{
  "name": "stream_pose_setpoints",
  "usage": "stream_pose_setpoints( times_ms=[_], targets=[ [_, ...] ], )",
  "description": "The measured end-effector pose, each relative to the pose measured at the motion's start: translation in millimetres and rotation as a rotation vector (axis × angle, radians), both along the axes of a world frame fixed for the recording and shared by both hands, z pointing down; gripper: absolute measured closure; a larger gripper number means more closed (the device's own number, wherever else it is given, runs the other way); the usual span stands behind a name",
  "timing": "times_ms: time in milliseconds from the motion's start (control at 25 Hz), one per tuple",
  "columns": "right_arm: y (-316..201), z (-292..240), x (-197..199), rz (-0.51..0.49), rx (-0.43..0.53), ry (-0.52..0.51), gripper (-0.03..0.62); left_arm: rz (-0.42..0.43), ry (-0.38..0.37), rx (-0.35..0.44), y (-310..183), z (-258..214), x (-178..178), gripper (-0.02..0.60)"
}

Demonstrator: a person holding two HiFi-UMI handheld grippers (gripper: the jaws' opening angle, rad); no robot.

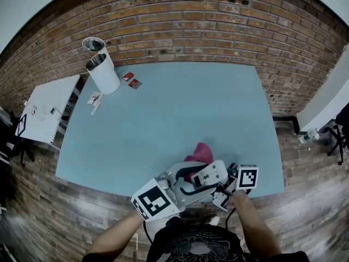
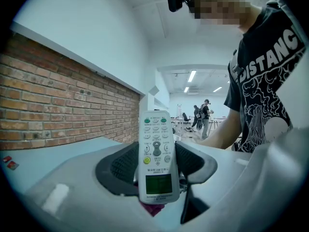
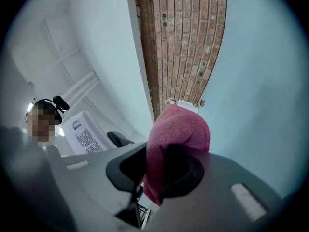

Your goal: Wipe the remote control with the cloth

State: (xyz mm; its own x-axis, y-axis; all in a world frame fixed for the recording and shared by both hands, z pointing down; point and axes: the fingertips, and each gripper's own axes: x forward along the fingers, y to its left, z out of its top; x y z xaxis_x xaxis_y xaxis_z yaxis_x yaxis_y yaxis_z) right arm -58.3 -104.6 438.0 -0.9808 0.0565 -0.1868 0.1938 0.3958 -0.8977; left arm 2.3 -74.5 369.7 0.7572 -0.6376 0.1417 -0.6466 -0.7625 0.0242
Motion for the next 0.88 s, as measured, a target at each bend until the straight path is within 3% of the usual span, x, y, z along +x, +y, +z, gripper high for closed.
stream_pose_setpoints(
  times_ms=[160,440,880],
  targets=[
    [13.6,2.2,-6.9,-0.038,-0.035,-0.025,0.546,-0.001,-0.040,0.008,-1.4,4.4,-4.8,0.337],
    [13.5,16.2,-6.8,0.021,-0.073,-0.011,0.548,0.006,-0.090,-0.026,-1.2,19.9,-19.4,0.337],
    [-18.8,58.5,39.6,0.296,-0.046,0.177,0.548,0.070,-0.352,-0.264,12.9,130.4,-58.4,0.337]
  ],
)
